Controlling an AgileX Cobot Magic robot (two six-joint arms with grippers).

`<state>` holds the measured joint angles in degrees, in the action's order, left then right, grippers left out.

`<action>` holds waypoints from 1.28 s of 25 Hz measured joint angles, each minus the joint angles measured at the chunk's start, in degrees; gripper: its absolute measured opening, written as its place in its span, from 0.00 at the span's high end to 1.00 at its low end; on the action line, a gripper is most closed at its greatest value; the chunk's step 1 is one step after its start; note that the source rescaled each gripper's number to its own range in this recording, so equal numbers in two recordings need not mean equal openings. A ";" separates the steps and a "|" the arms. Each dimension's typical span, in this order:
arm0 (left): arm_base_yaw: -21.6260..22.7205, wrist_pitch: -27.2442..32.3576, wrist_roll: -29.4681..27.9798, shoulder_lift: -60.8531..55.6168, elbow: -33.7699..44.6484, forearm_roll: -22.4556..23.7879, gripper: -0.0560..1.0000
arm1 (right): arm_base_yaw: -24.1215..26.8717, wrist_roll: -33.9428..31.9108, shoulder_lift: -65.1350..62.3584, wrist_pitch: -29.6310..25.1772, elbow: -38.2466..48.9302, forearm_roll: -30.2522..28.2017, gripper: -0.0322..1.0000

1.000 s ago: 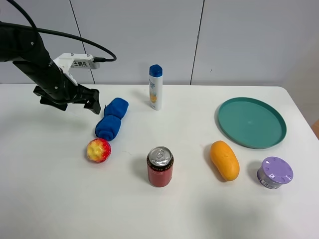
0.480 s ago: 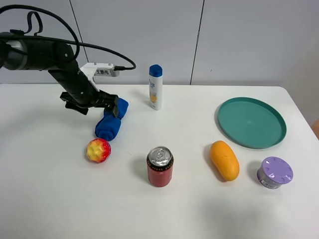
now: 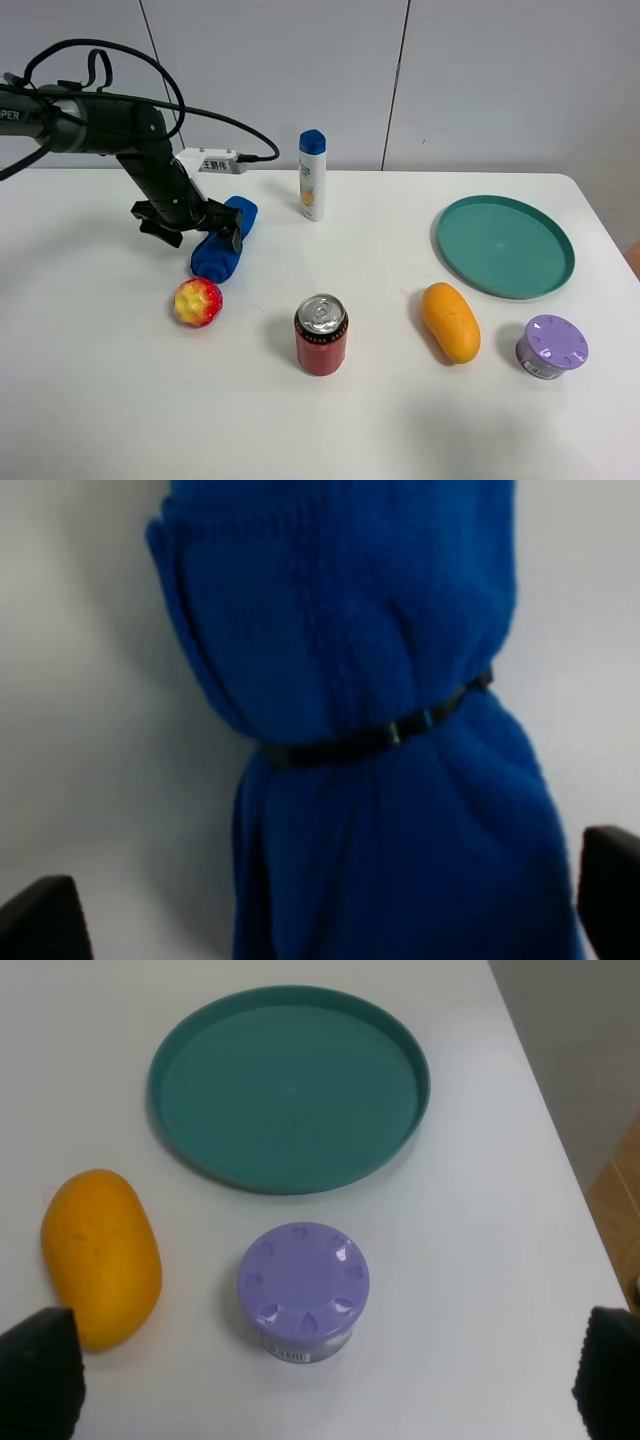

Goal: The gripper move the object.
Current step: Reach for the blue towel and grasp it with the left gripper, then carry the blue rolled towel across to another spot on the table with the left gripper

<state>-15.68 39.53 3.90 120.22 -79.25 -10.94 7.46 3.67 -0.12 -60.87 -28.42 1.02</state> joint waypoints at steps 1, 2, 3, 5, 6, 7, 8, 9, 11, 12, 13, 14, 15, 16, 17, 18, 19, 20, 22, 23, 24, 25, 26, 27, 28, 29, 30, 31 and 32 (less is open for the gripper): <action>0.00 -0.26 0.00 0.44 0.00 0.00 0.03 | 0.00 0.00 0.00 0.00 0.00 0.00 0.00; 0.00 -0.46 0.00 0.78 0.00 0.00 0.04 | 0.00 0.00 0.00 0.00 0.00 0.00 0.00; 0.00 -0.54 0.00 1.19 0.00 -0.15 0.06 | 0.00 0.00 0.00 0.00 0.00 0.00 0.00; 0.00 -0.83 0.00 1.99 0.00 -0.91 0.08 | 0.00 0.00 0.00 0.00 0.00 0.00 0.00; 0.00 -0.83 0.00 2.44 0.00 -1.22 0.09 | 0.00 0.00 0.00 0.00 0.00 0.00 0.00; 0.00 -0.89 0.00 2.90 0.00 -1.36 0.10 | 0.00 0.00 0.00 0.00 0.00 0.00 0.00; 0.00 -0.89 0.00 3.02 0.00 -1.48 0.13 | 0.00 0.00 0.00 0.00 0.00 0.00 0.00; 0.00 -0.89 0.00 3.15 0.00 -1.53 0.19 | 0.00 0.00 0.00 0.00 0.00 0.00 0.00; 0.00 -0.89 0.00 3.15 -0.09 -1.59 0.37 | 0.00 0.00 0.00 0.00 0.00 0.00 0.00; -0.08 -0.82 0.00 3.15 -0.07 -1.65 0.52 | 0.00 0.00 0.00 0.00 0.00 0.00 0.00; -0.30 -0.76 0.00 3.15 -0.07 -1.65 0.69 | 0.00 0.00 0.00 0.00 0.00 0.00 0.00; -0.40 -0.48 0.00 3.15 -0.07 -1.69 0.84 | 0.00 0.00 0.00 0.00 0.00 0.00 0.00; -0.55 -0.46 0.00 2.91 -0.07 -1.69 0.95 | 0.00 0.00 0.00 0.00 0.00 0.00 0.00; -0.87 -0.34 0.00 2.80 -0.07 -1.69 0.95 | 0.00 0.00 0.00 0.00 0.00 0.00 0.00; -0.93 -0.27 0.00 2.67 -0.07 -1.64 0.94 | 0.00 0.00 0.00 0.00 0.00 0.00 0.00; -1.00 -0.22 0.00 2.67 -0.07 -1.64 0.94 | 0.00 0.00 0.00 0.00 0.00 0.00 0.00; -1.00 -0.22 0.00 2.67 -0.07 -1.64 0.94 | 0.00 0.00 0.00 0.00 0.00 0.00 0.00; -1.11 -0.07 0.00 2.47 -0.07 -1.84 0.94 | 0.00 0.00 0.00 0.00 0.00 0.00 0.00; -1.24 0.50 0.00 1.99 -0.07 -2.04 0.94 | 0.00 0.00 0.00 0.00 0.00 0.00 0.00; -1.51 0.72 0.00 1.52 -0.07 -2.11 0.94 | 0.00 0.00 0.00 0.00 0.00 0.00 0.00; -1.77 0.77 0.00 1.09 -0.07 -2.29 0.94 | 0.00 0.00 0.00 0.00 0.00 0.00 0.00; -1.99 0.79 0.00 0.31 -0.07 -2.35 0.94 | 0.00 0.00 0.00 0.00 0.00 0.00 0.00; -2.17 0.84 0.00 -0.33 -0.07 -2.35 0.94 | 0.00 0.00 0.00 0.00 0.00 0.00 0.00; -2.34 1.02 0.00 -1.23 -0.07 -2.45 0.94 | 0.00 0.00 0.00 0.00 0.00 0.00 0.00; -2.55 1.33 0.00 -2.04 -0.07 -2.45 0.94 | 0.00 0.00 0.00 0.00 0.00 0.00 0.00; -2.69 1.83 0.00 -3.09 -0.07 -2.53 0.94 | 0.00 0.00 0.00 0.00 0.00 0.00 0.00; -2.95 2.64 0.00 -4.15 -0.07 -2.53 0.94 | 0.00 0.00 0.00 0.00 0.00 0.00 0.00; -3.34 3.54 0.00 -5.03 -0.07 -2.53 0.94 | 0.00 0.00 0.00 0.00 0.00 0.00 0.00; -3.82 5.06 0.00 -6.32 -0.07 -2.53 0.94 | 0.00 0.00 0.00 0.00 0.00 0.00 0.00</action>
<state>-19.50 44.59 3.90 113.90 -79.32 -13.46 7.46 3.67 -0.12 -60.87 -28.42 1.02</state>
